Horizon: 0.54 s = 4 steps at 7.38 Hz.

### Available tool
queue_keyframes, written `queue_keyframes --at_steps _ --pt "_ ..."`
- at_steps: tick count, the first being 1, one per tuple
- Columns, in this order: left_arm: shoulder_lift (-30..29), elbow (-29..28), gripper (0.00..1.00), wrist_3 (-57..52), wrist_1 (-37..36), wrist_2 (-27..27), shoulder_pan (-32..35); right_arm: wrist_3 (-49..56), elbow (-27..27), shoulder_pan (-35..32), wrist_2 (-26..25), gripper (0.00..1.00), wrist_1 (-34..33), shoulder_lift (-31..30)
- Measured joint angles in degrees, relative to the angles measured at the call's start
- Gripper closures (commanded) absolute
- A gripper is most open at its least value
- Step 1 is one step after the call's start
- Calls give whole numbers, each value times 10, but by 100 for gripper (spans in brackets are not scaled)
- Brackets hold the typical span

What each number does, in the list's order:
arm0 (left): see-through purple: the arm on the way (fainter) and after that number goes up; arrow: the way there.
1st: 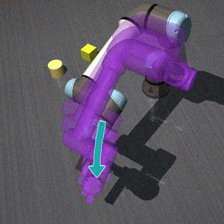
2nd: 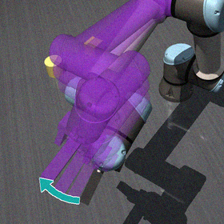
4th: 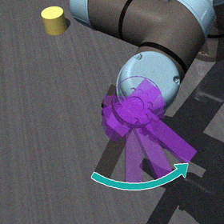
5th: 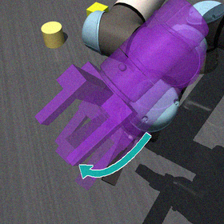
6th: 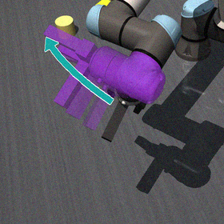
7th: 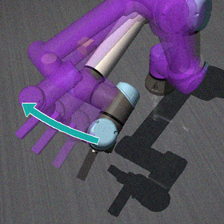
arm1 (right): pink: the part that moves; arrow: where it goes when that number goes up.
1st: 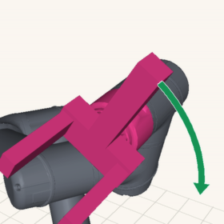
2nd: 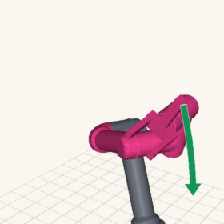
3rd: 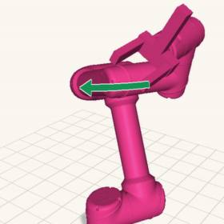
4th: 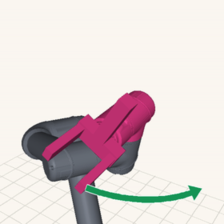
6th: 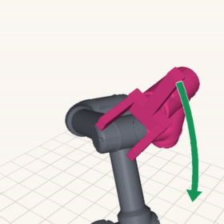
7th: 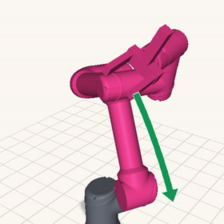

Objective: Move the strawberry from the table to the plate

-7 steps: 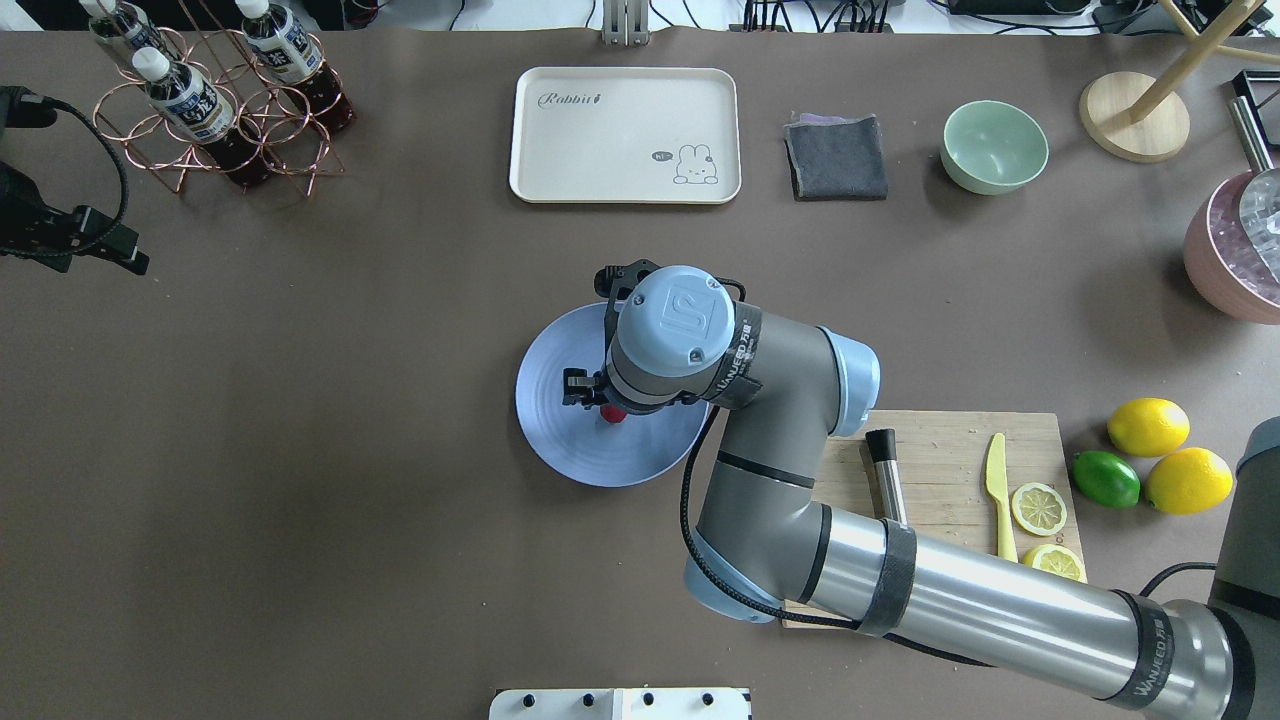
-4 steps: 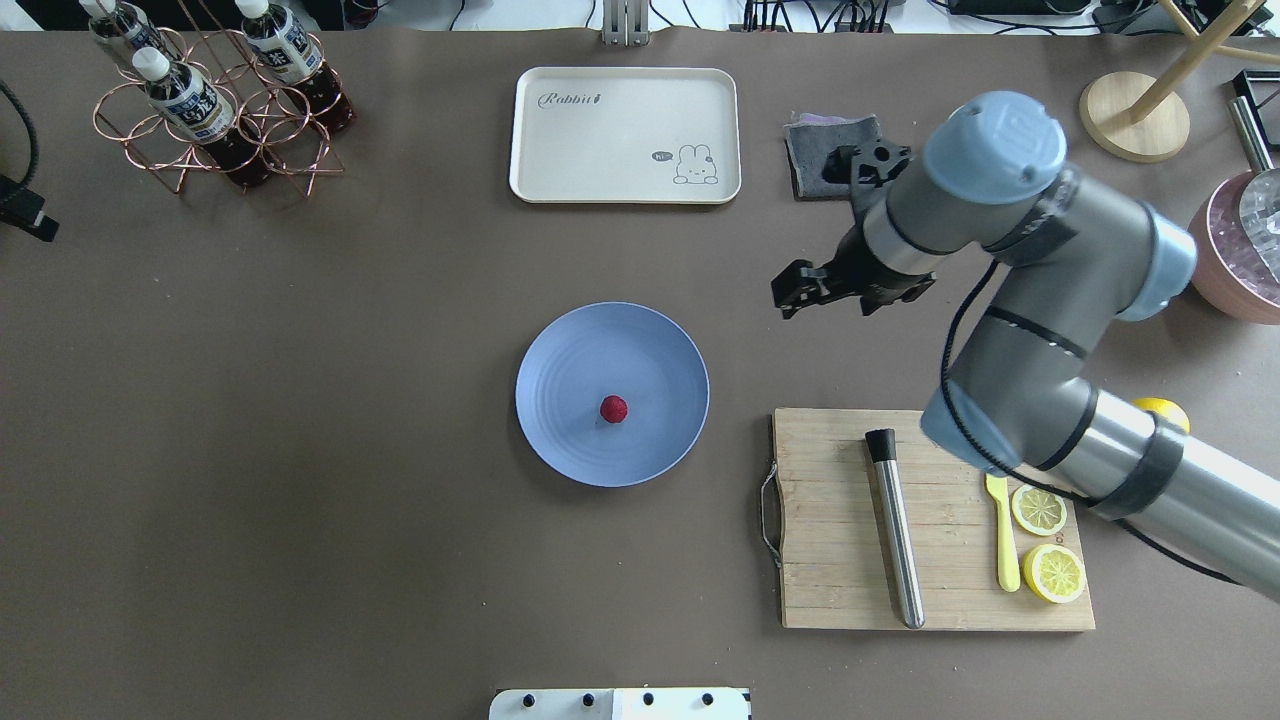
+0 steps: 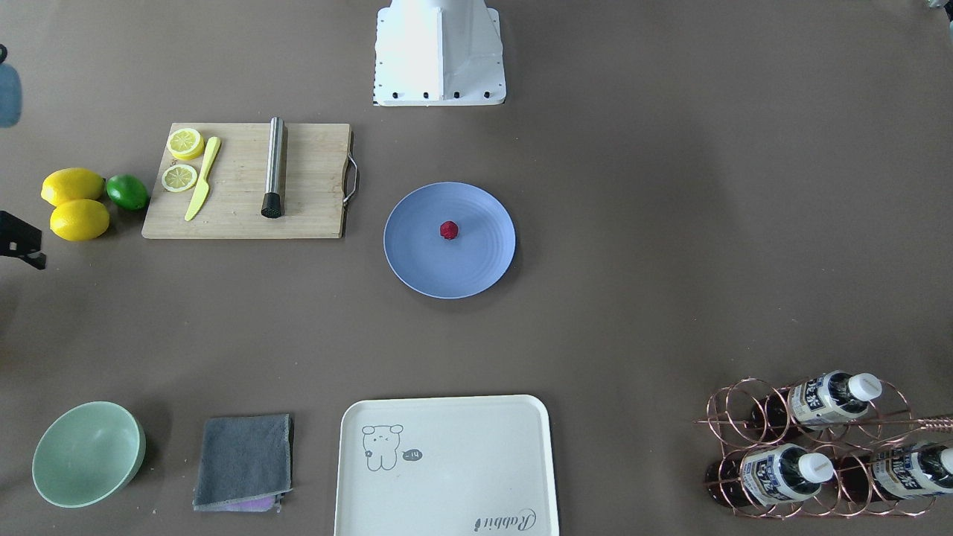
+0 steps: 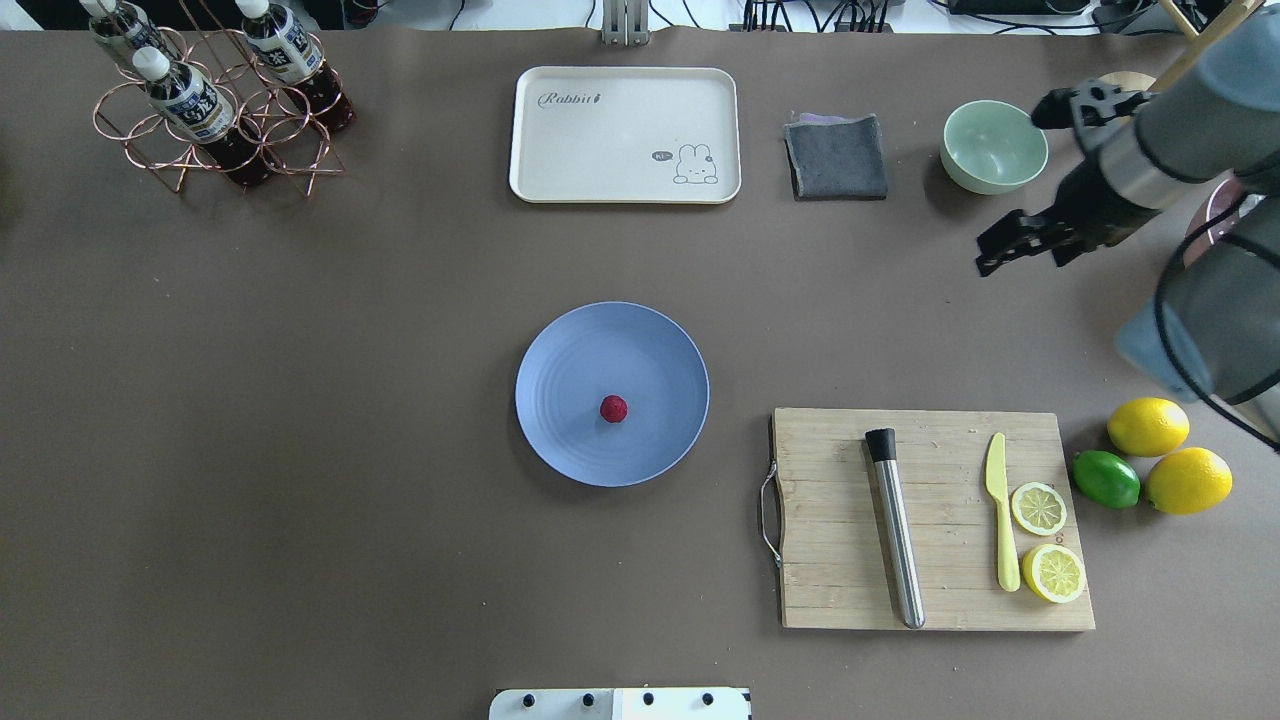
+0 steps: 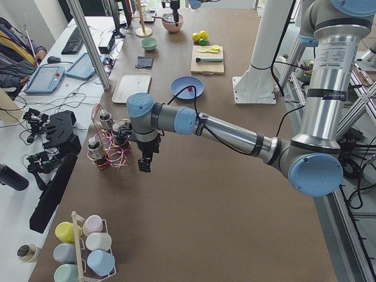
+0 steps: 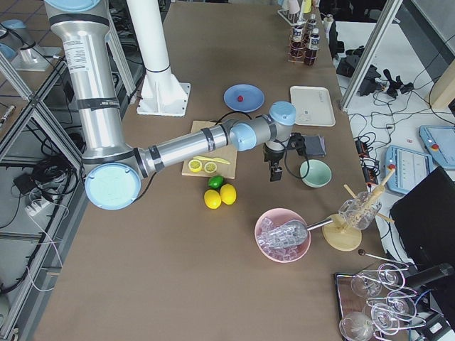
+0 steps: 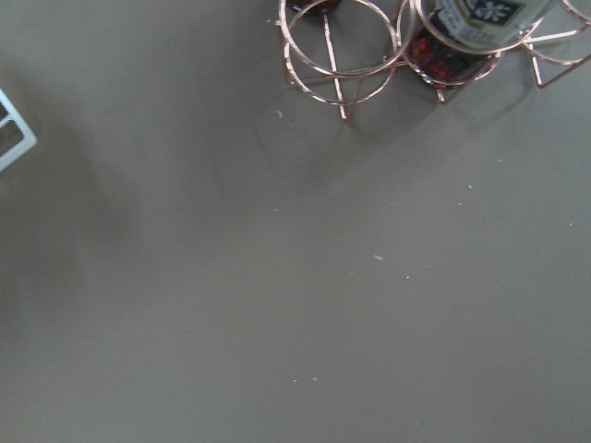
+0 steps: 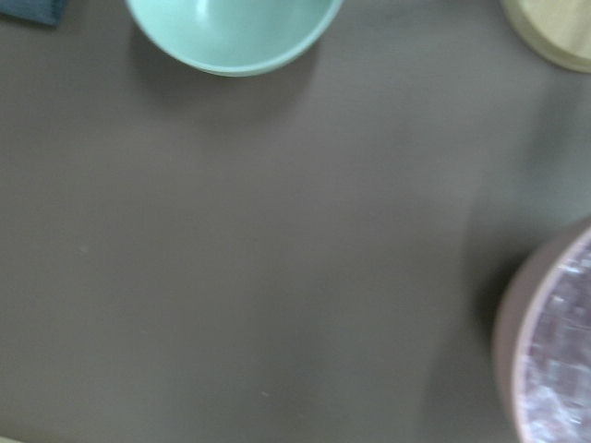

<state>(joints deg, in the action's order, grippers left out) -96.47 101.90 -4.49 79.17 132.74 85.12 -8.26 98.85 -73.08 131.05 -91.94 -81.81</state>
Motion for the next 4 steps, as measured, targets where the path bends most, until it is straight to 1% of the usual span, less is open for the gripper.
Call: queue_keyframes --at_steps 1,2,4 --pt "2 -1 3 -5 -4 -1 3 98 -21 -57 2 0 -43 -5" --pt "3 -3 3 -7 -5 -1 4 175 -54 -104 6 0 -63 -7" --pt "8 -9 3 -8 -6 1 6 267 -112 -160 27 0 -69 -7"
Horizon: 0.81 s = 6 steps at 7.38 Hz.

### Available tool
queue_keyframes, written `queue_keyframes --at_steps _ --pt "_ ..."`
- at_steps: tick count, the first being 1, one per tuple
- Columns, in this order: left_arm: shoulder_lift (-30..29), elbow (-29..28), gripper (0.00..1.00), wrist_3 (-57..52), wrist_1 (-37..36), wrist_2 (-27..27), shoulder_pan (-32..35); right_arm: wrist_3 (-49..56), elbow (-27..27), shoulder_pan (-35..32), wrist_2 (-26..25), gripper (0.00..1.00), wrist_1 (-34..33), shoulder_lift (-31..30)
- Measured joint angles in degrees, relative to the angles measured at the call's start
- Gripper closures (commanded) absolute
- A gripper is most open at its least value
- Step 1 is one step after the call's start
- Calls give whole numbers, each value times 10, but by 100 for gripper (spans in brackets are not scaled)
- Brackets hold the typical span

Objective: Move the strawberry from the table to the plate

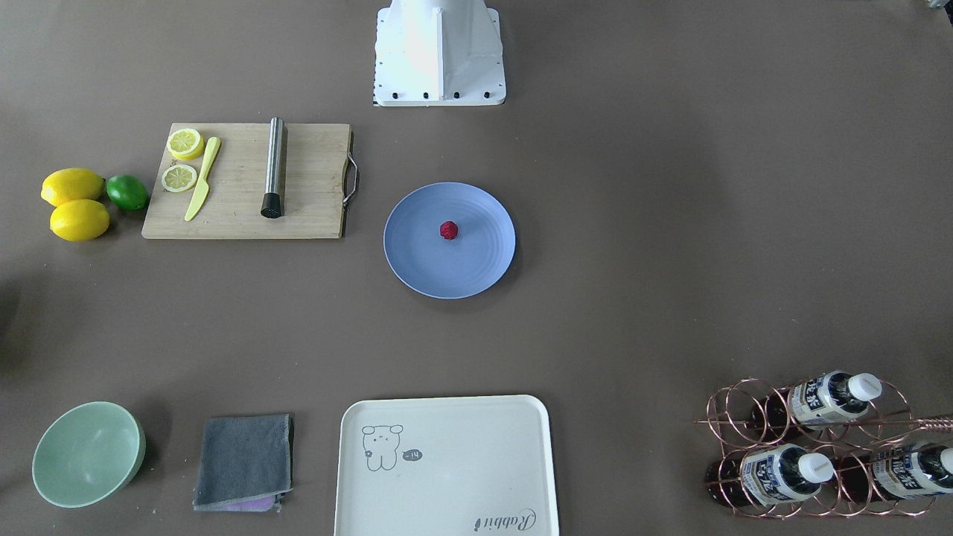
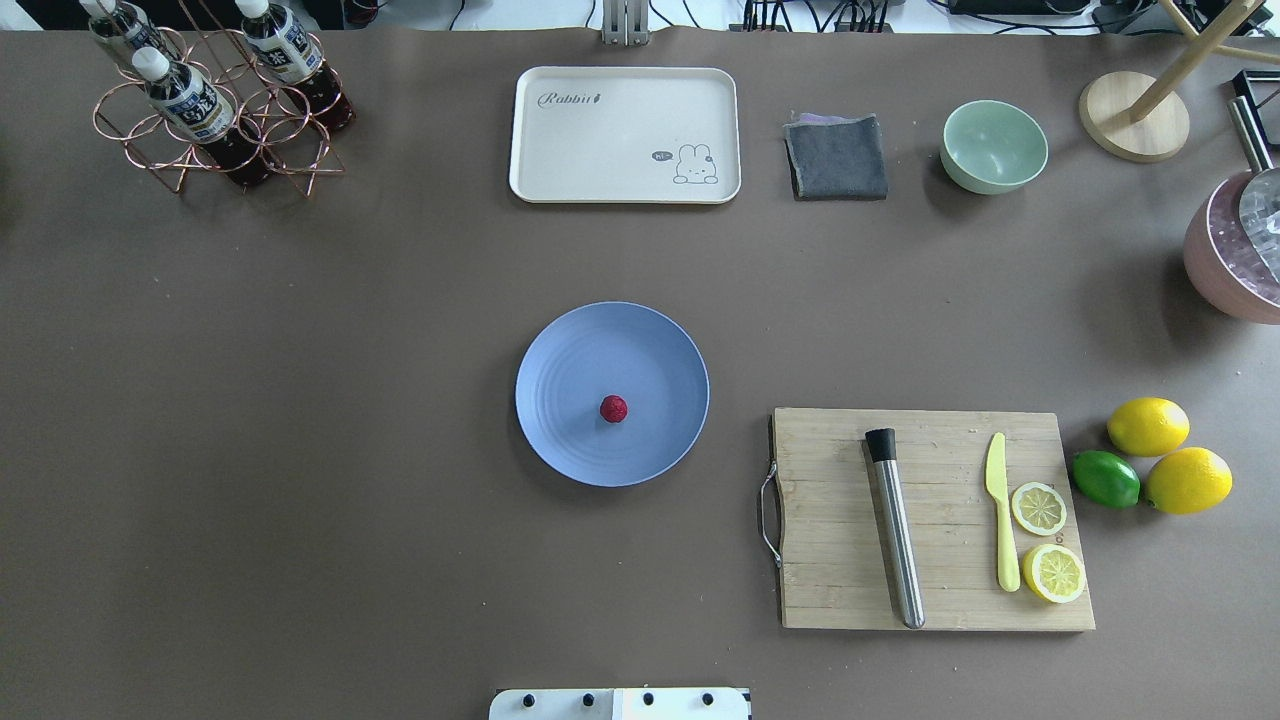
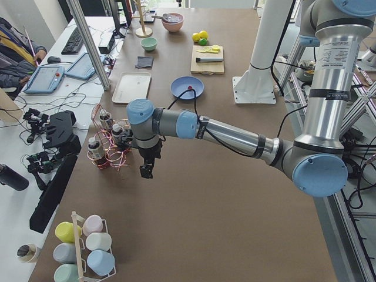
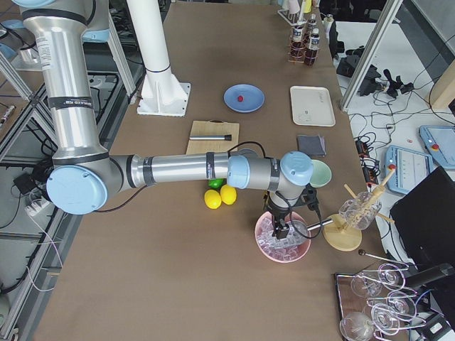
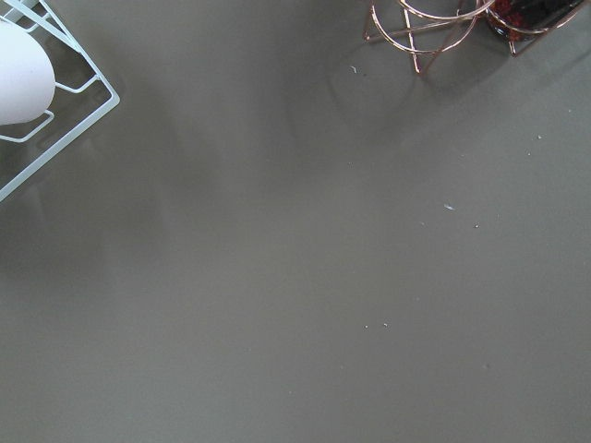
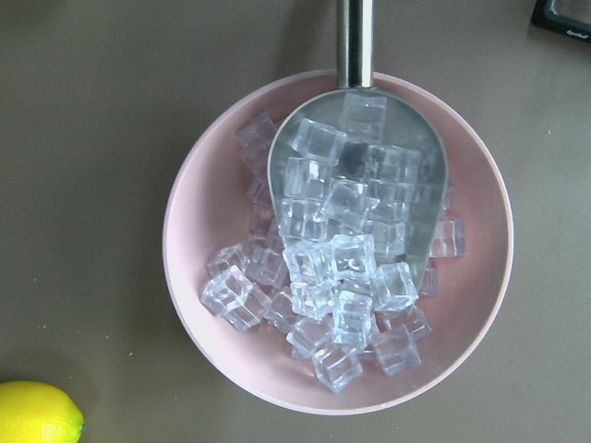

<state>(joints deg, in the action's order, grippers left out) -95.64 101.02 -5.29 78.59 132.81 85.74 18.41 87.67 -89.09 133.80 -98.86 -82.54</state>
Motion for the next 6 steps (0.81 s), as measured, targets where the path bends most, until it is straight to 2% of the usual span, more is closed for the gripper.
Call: queue_keyframes --at_steps 6 --pt "9 -35 3 -45 3 30 50 22 1 -16 20 0 2 -1"
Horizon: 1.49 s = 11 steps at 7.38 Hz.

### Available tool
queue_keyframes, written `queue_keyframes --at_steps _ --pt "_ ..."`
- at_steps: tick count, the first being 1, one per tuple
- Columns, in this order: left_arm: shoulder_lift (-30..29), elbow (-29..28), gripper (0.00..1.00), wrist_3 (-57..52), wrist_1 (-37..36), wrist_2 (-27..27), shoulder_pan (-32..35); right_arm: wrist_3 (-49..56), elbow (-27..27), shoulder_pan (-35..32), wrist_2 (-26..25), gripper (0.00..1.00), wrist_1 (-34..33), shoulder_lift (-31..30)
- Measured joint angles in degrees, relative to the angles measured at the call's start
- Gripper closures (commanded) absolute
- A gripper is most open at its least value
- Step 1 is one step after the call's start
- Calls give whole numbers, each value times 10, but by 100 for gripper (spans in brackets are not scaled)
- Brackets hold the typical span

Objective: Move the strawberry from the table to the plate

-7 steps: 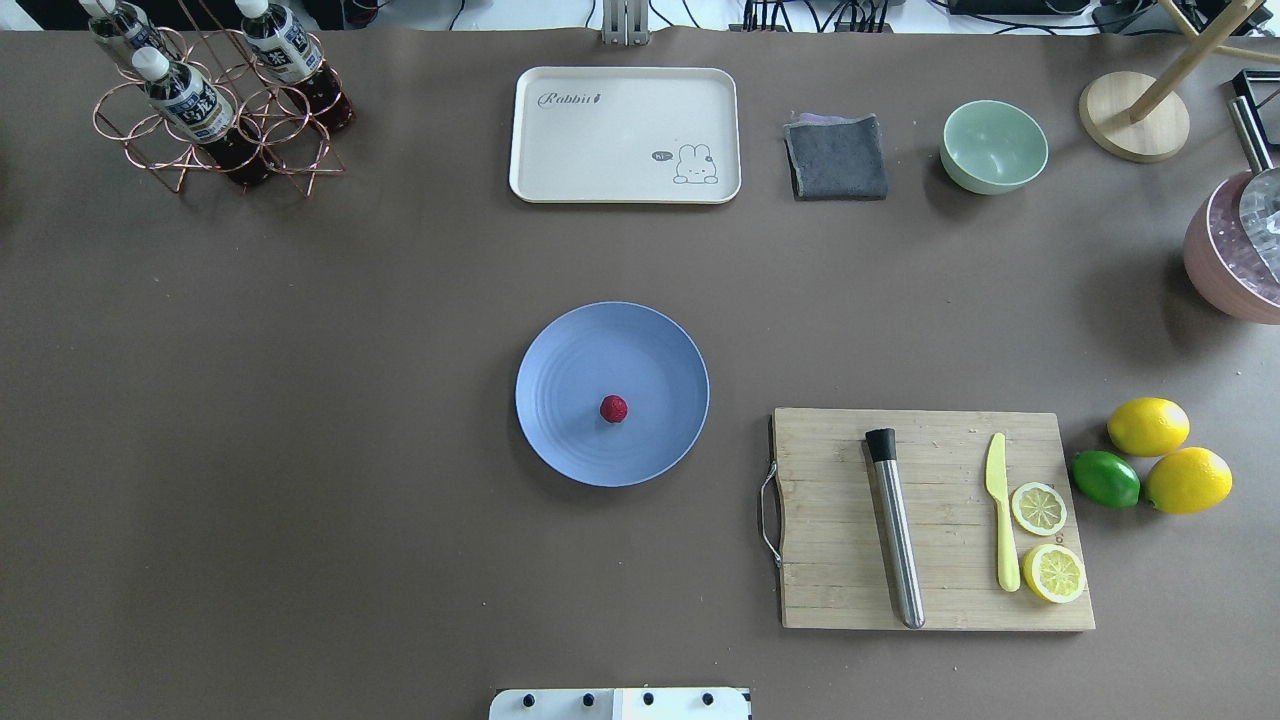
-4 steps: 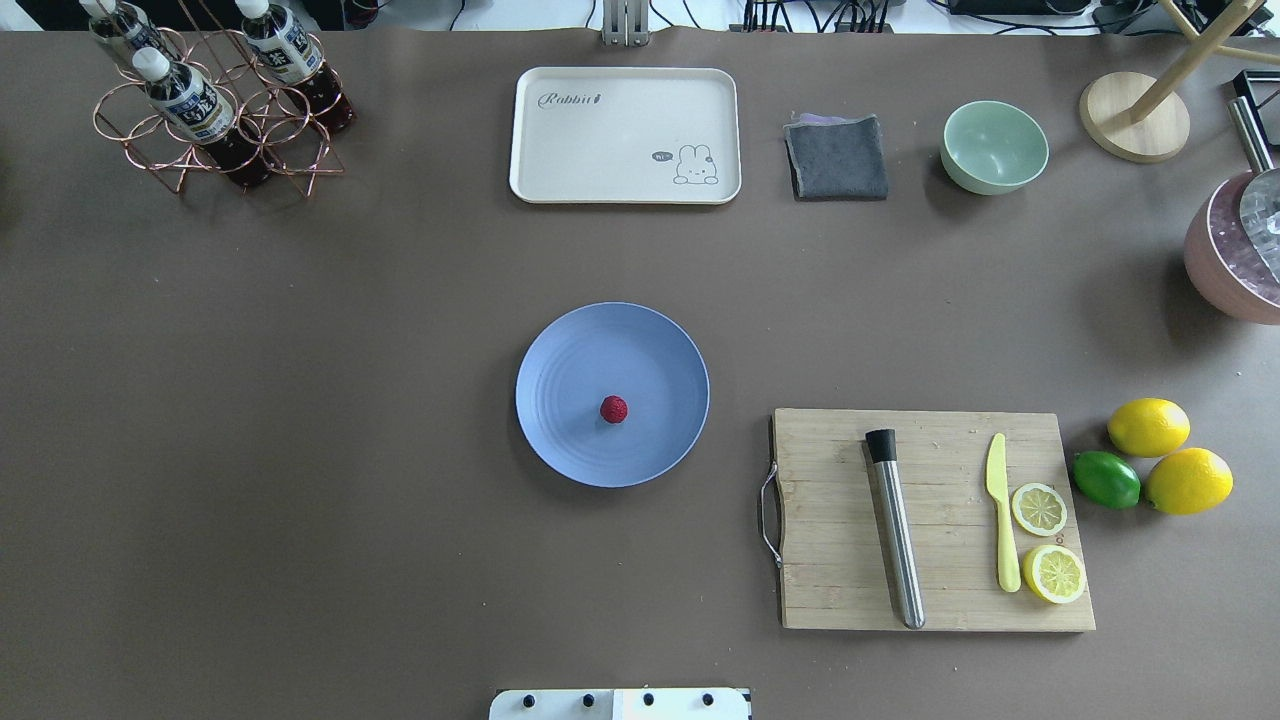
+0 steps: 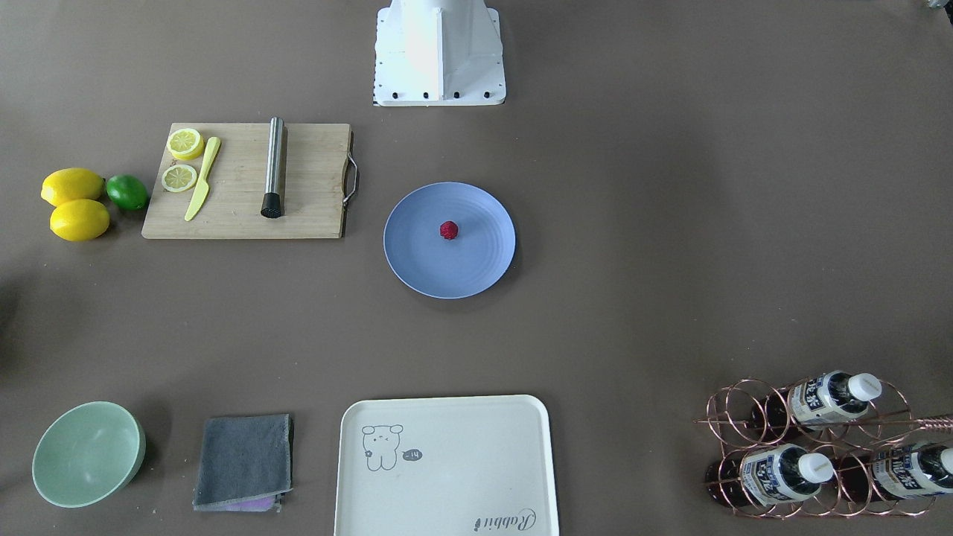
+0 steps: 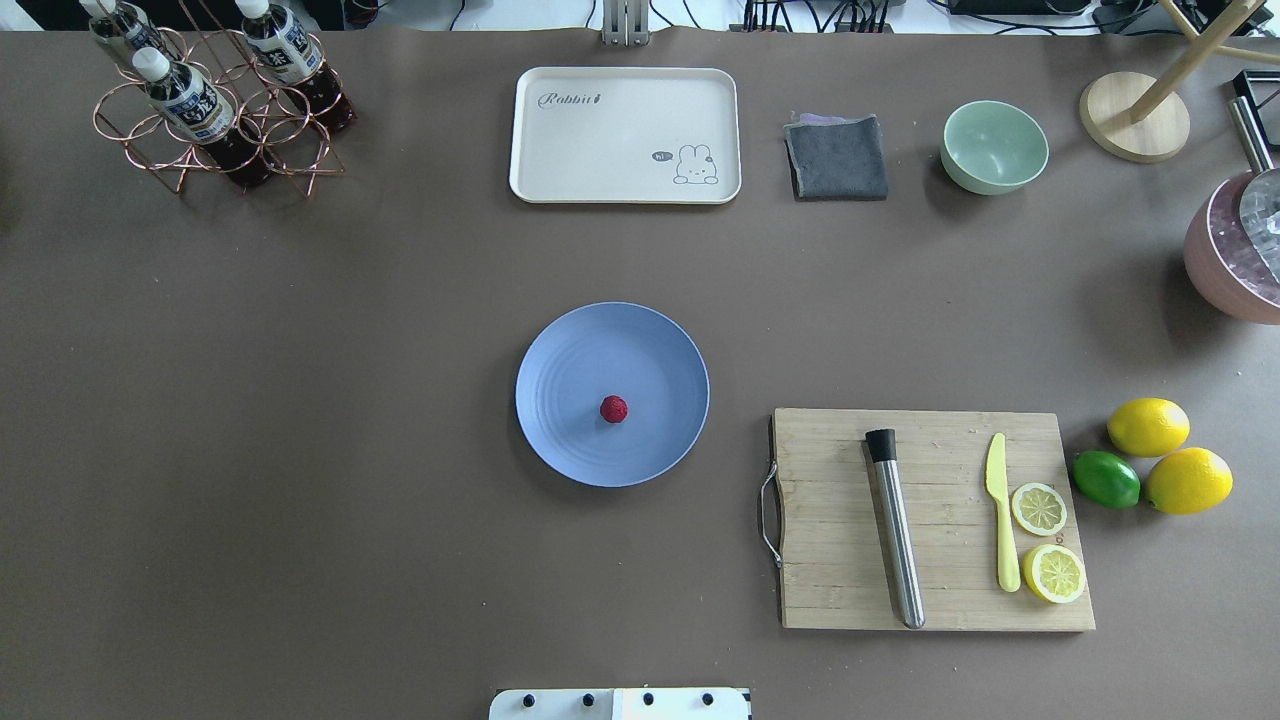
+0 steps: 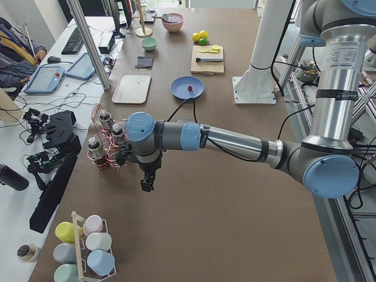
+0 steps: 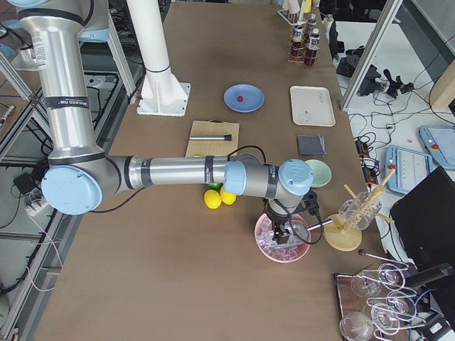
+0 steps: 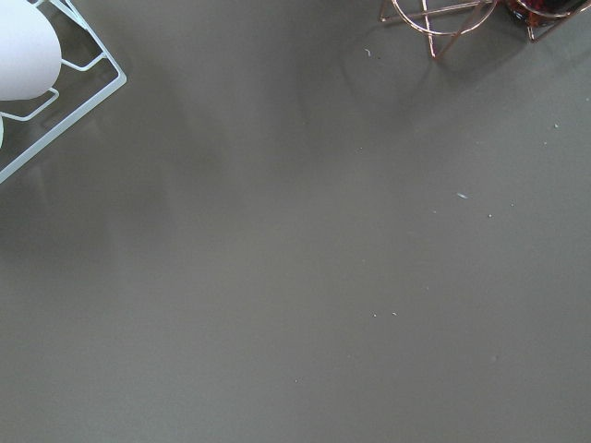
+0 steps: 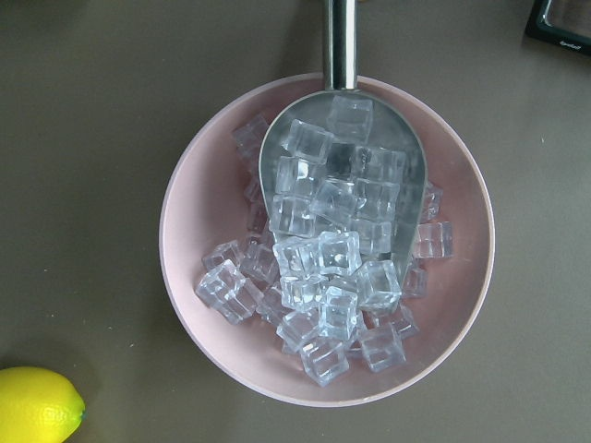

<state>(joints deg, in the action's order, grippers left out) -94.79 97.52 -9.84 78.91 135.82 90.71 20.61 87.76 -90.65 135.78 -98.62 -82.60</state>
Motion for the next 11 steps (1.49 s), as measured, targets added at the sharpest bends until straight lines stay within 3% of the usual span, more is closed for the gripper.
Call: queue_keyframes --at_steps 9,11 --pt "2 -14 3 17 16 -10 13 -31 -1 0 -2 0 0 4" --pt "5 4 3 19 13 -10 17 -46 0 0 -1 0 0 3"
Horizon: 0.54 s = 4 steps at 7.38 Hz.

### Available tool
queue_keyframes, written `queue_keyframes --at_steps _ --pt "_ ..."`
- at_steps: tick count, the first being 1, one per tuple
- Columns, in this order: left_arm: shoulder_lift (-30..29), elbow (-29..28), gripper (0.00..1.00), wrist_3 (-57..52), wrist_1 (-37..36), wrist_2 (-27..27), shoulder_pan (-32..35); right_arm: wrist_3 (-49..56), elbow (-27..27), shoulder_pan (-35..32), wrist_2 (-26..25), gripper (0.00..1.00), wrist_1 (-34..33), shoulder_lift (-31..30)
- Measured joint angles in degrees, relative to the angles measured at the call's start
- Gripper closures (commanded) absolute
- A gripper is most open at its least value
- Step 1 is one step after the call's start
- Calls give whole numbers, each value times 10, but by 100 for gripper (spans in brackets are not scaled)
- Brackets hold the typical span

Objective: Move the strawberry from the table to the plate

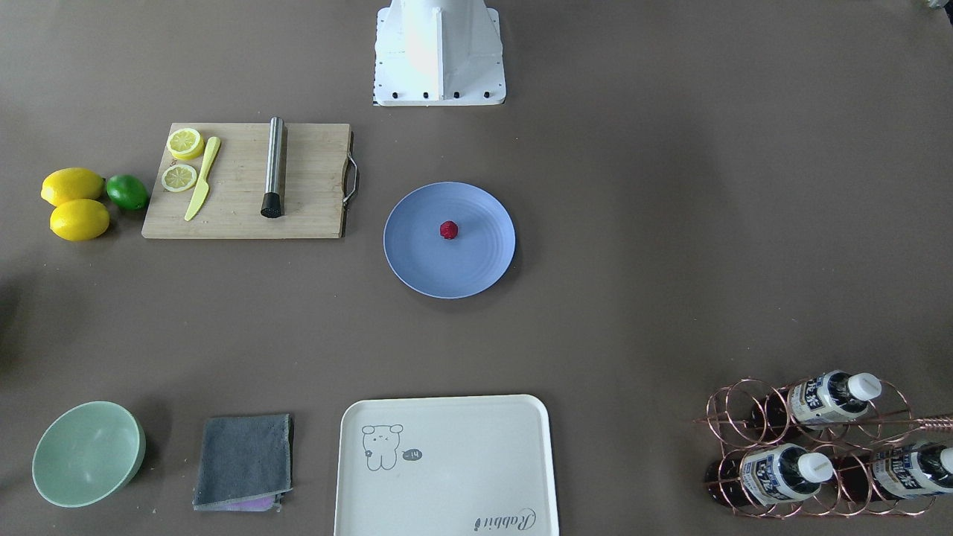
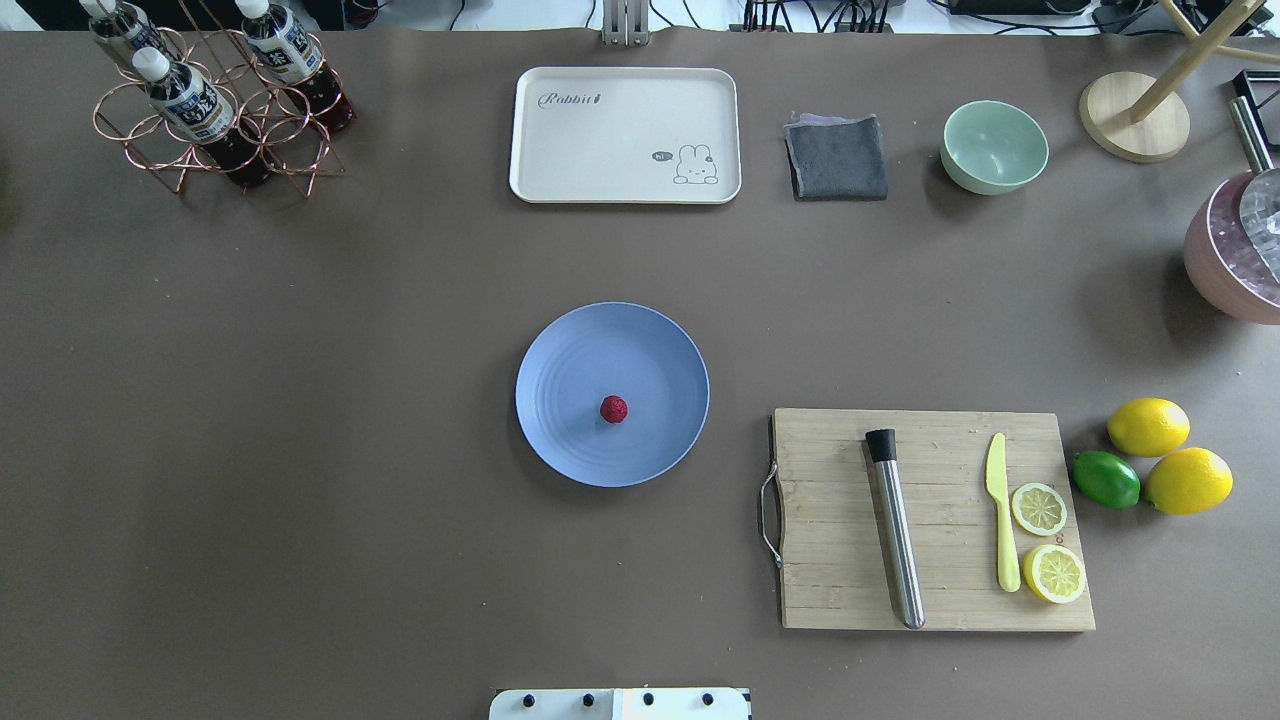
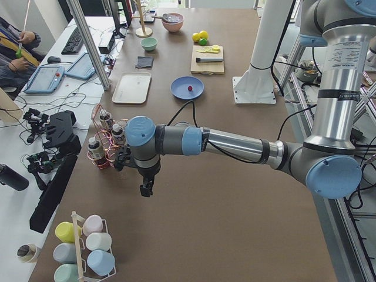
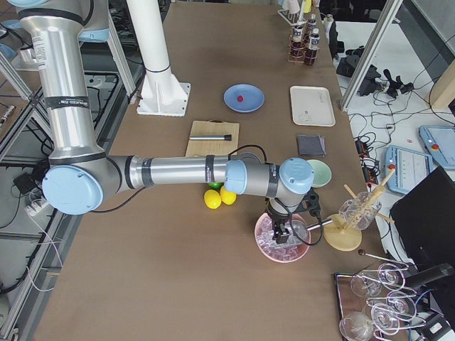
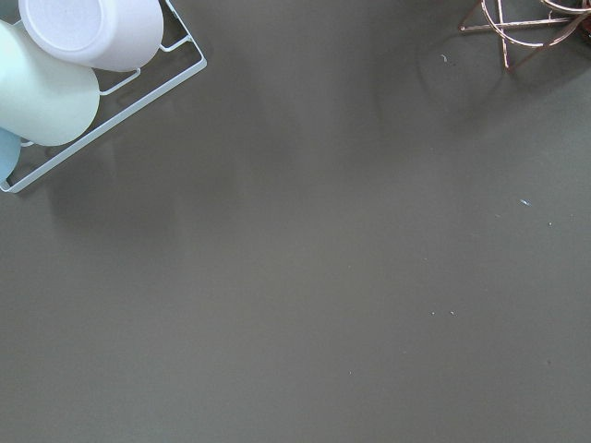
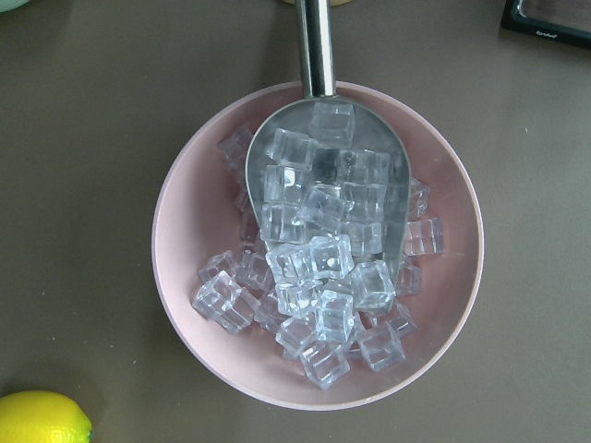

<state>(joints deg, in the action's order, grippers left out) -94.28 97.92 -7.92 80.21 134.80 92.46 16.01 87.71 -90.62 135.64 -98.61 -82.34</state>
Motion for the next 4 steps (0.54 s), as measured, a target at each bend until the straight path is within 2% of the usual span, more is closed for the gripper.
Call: queue_keyframes --at_steps 1,4 --pt "1 14 3 0 -8 -1 4 -4 0 0 0 0 0 1" --pt "1 2 3 0 -15 -1 5 -7 -1 2 -1 0 0 1"
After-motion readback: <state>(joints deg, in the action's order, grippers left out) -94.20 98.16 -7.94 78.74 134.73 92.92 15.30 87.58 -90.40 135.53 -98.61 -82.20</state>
